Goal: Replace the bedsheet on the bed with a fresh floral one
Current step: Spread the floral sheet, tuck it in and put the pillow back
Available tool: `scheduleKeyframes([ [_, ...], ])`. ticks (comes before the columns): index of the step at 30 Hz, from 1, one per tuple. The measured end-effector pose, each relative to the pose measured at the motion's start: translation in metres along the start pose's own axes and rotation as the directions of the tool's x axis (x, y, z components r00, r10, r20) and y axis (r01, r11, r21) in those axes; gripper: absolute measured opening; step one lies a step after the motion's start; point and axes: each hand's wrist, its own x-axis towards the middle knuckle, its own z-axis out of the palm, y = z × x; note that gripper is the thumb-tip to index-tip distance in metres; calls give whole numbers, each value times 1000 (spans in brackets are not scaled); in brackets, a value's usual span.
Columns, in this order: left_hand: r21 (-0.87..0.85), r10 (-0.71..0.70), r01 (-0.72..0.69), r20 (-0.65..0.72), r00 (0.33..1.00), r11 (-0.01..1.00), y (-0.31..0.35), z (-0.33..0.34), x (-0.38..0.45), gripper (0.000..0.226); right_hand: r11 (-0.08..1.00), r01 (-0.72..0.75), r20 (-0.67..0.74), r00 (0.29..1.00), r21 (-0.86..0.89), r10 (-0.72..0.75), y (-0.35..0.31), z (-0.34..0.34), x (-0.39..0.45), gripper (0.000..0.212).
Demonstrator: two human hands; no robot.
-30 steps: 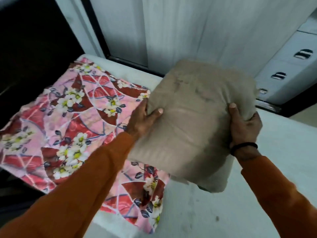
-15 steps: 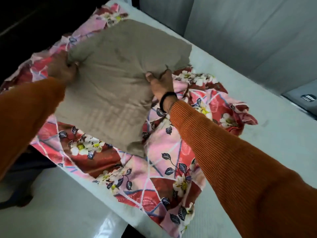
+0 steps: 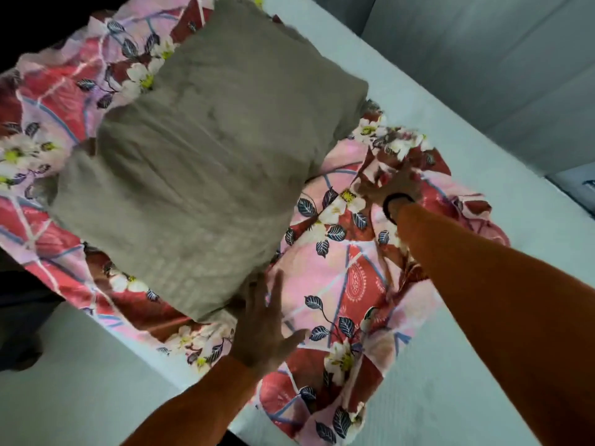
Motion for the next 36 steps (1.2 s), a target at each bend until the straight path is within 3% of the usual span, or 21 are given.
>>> scheduleKeyframes([
  [3, 25, -75, 74, 11, 997, 997, 18, 22, 4, 105, 976, 181, 87, 981, -117, -172, -7, -15, -1, 76],
  [5, -47, -118, 116, -58, 991, 992, 26, 23, 16, 65, 967, 230, 10, 973, -110, -230, -8, -30, -7, 58],
  [7, -31, -128, 125, -100, 987, 992, 32, 20, 25, 27, 959, 249, 7, 968, 132, -253, 2, -47, -15, 47],
  [9, 4, -57, 58, -115, 992, 998, 43, 19, 19, 13, 906, 173, 42, 978, 387, -205, 30, -66, -5, 58],
  [11, -104, 31, -46, -136, 990, 994, 54, 22, 4, 11, 827, 62, 123, 980, 558, -157, 51, -97, -24, 57],
  [14, -295, 24, -91, -224, 974, 951, 74, 24, -36, 7, 720, -12, 186, 969, 694, -164, 90, -135, -54, 9],
  [17, -411, -145, -10, -345, 927, 911, 81, 27, -79, 4, 633, 13, 224, 929, 774, -293, 132, -150, -70, 15],
  [20, -467, -337, 150, -347, 875, 871, 87, 35, -118, 19, 678, 53, 180, 946, 734, -269, 176, -142, -44, 37],
  [21, -479, -340, 172, -290, 894, 861, 92, 41, -130, 23, 693, 53, 173, 952, 719, -252, 186, -138, -31, 45],
  [23, -481, -199, 122, -111, 974, 868, 113, 54, -149, 33, 683, -17, 219, 953, 730, -211, 189, -143, -24, 54],
  [25, -422, -47, 66, 55, 997, 904, 124, 81, -156, 62, 628, -212, 437, 870, 749, -227, 170, -155, -41, 68],
  [26, -396, -28, 81, 136, 990, 915, 126, 98, -155, 82, 674, -240, 538, 798, 699, -273, 164, -159, -47, 74],
  [27, -360, -59, 133, 208, 976, 924, 128, 115, -154, 94, 786, -163, 596, 746, 596, -298, 162, -159, -47, 83],
  [28, -298, -113, 190, 258, 960, 936, 131, 129, -152, 97, 911, 1, 630, 722, 413, -287, 161, -163, -50, 94],
  [29, -210, -148, 214, 292, 945, 954, 137, 143, -152, 90, 969, 194, 681, 689, 155, -247, 163, -166, -54, 102],
  [30, -116, -133, 176, 306, 943, 978, 148, 151, -155, 80, 927, 350, 713, 684, -135, -154, 166, -167, -58, 100],
  [31, -35, -82, 99, 330, 941, 994, 160, 159, -160, 71, 810, 464, 709, 700, -359, -87, 170, -170, -60, 98],
  [33, -28, 33, -24, 406, 913, 999, 186, 168, -178, 61, 558, 572, 657, 752, -602, -61, 177, -177, -66, 92],
  [34, -49, 75, -59, 444, 893, 997, 196, 169, -190, 58, 536, 558, 624, 778, -634, -73, 182, -187, -66, 83],
  [36, -37, 102, -96, 506, 857, 995, 207, 171, -210, 52, 687, 435, 549, 833, -582, -62, 186, -212, -58, 44],
])
